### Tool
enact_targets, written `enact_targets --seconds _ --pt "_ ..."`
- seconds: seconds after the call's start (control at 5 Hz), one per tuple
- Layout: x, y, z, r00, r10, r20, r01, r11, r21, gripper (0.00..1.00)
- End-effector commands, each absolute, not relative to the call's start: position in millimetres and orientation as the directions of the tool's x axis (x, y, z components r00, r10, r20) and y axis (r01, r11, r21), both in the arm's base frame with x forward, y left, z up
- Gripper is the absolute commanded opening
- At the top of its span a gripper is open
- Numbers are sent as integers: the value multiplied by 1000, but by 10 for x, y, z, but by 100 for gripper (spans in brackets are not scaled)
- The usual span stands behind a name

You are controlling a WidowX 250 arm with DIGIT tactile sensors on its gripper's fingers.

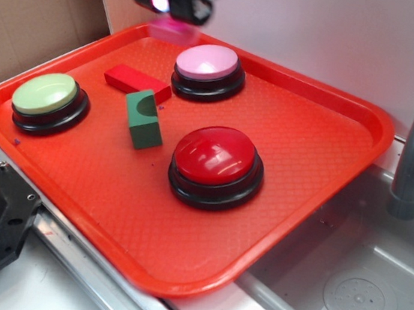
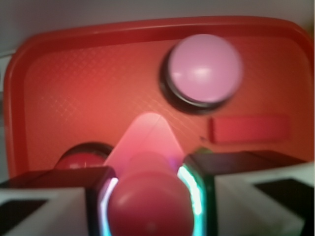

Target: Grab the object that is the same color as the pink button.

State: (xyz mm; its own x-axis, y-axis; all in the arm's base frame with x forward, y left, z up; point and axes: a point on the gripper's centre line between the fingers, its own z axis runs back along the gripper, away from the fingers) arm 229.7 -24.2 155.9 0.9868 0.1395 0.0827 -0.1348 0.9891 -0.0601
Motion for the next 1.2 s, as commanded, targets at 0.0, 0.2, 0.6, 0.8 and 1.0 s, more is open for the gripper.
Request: enact_targets --seconds 0.0,0.2,0.6,0.8,1.0 --pt "1780 -31 1890 987 113 113 -104 991 -83 0" --pt "1673 -63 2041 985 80 153 -70 995 -73 0" --pt "1611 -78 2216 981 123 149 -120 992 -32 0" --pt "1641 -103 2225 978 138 156 -136 990 -19 0" --pt "1664 -119 2199 977 138 163 -137 990 -14 0"
